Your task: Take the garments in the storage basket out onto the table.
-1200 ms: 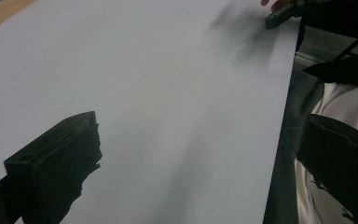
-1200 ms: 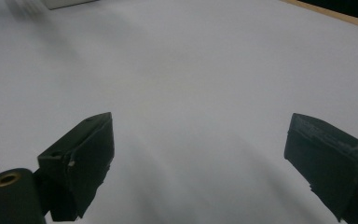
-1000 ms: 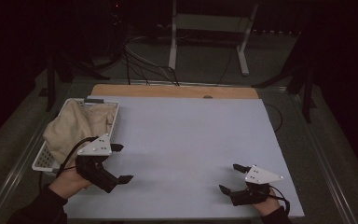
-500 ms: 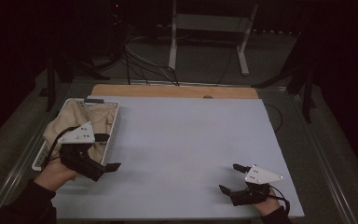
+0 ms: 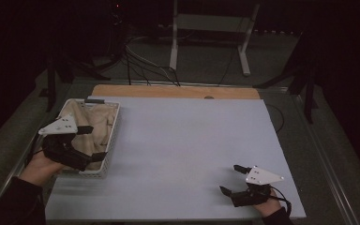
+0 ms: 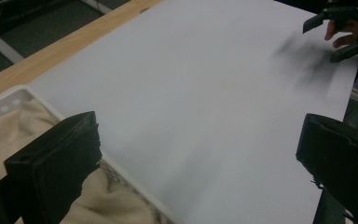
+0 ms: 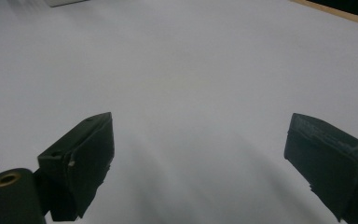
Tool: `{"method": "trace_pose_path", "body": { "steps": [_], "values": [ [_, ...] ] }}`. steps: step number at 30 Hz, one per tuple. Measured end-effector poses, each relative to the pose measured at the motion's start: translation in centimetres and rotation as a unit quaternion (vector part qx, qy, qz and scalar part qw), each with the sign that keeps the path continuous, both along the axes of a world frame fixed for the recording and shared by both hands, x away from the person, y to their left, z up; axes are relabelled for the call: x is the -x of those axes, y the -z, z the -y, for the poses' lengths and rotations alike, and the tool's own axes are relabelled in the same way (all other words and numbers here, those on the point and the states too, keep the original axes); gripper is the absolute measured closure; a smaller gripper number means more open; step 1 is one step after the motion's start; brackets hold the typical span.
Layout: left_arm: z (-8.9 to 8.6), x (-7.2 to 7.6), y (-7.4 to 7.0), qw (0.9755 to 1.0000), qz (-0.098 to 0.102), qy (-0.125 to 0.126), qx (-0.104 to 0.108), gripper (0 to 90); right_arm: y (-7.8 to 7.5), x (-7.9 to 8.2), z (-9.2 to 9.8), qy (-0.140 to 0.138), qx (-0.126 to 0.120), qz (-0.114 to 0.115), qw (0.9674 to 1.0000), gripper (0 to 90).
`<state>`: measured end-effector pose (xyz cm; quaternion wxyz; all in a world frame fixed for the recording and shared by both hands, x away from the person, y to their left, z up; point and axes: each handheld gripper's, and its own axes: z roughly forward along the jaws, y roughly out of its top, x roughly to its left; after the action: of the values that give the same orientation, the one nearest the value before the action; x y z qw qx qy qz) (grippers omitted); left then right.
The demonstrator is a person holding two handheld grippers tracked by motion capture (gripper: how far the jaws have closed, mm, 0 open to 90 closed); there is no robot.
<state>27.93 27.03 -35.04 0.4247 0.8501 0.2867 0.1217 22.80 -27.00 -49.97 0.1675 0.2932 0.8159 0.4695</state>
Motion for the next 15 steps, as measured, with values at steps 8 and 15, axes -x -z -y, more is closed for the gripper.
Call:
{"method": "trace_pose_path", "body": {
  "steps": [8,15],
  "values": [
    [-1.5,-0.8,-0.8,0.9996,0.004,-0.026,-0.009,0.2,0.0,-0.1,0.0,-0.002,0.002,0.001,1.0000,8.5],
    [-3.1,-1.5,-1.3,0.9987,0.012,-0.050,-0.001,0.2,0.0,-0.1,0.0,-0.004,-0.005,0.002,1.0000,8.6]
  ]
}}
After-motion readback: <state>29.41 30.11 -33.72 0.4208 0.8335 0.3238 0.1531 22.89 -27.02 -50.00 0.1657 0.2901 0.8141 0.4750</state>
